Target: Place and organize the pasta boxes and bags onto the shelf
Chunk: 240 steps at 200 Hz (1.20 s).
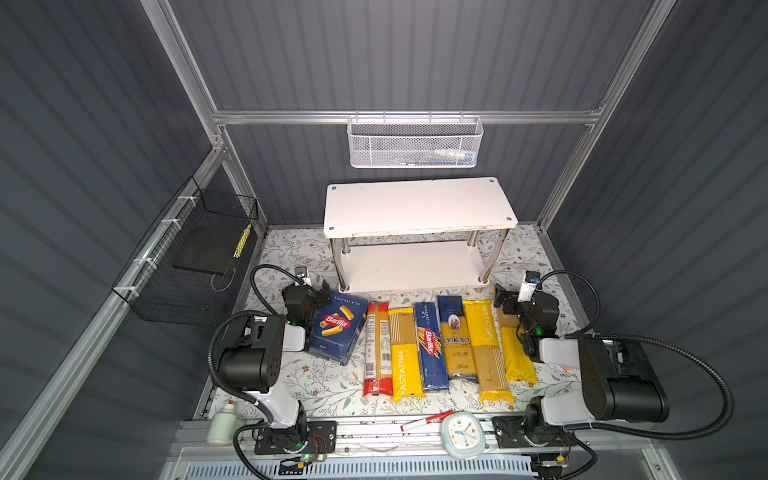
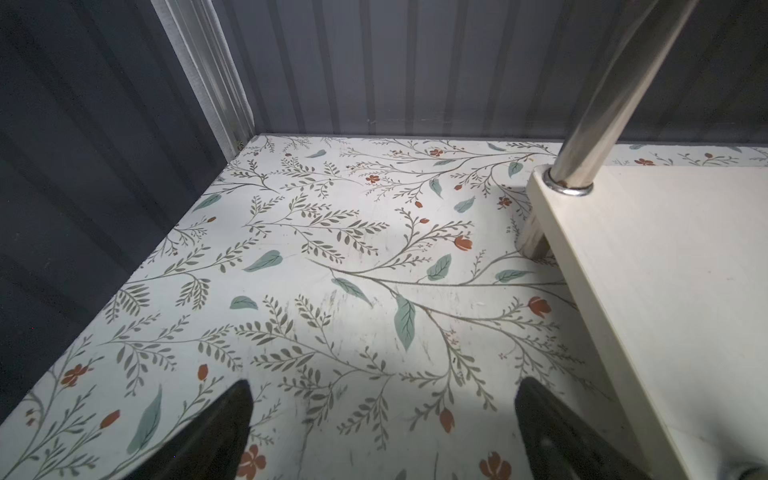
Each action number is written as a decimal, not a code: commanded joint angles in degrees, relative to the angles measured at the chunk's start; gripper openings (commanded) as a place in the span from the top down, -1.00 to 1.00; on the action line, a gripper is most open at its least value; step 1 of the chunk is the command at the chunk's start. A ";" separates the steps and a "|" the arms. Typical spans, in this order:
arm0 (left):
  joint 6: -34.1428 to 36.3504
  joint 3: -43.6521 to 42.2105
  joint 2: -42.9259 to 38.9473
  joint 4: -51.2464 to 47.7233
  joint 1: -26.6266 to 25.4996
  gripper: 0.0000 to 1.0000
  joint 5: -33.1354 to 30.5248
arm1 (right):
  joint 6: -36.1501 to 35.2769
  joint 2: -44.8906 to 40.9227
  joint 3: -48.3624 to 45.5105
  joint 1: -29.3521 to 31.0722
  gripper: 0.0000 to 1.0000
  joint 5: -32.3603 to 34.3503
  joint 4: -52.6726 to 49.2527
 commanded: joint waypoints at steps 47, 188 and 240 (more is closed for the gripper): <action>2.08 0.20 2.06 -3.56 -0.45 -0.99 2.62 | 0.09 0.52 1.14 -0.21 -0.98 -0.27 1.47; 2.05 0.54 2.12 -4.08 -0.47 -0.99 2.72 | 0.18 0.67 1.27 -0.30 -0.98 -0.40 1.35; 1.86 0.36 1.92 -3.41 -0.46 -1.00 1.86 | 0.19 0.52 1.19 -0.39 -0.98 -0.45 1.35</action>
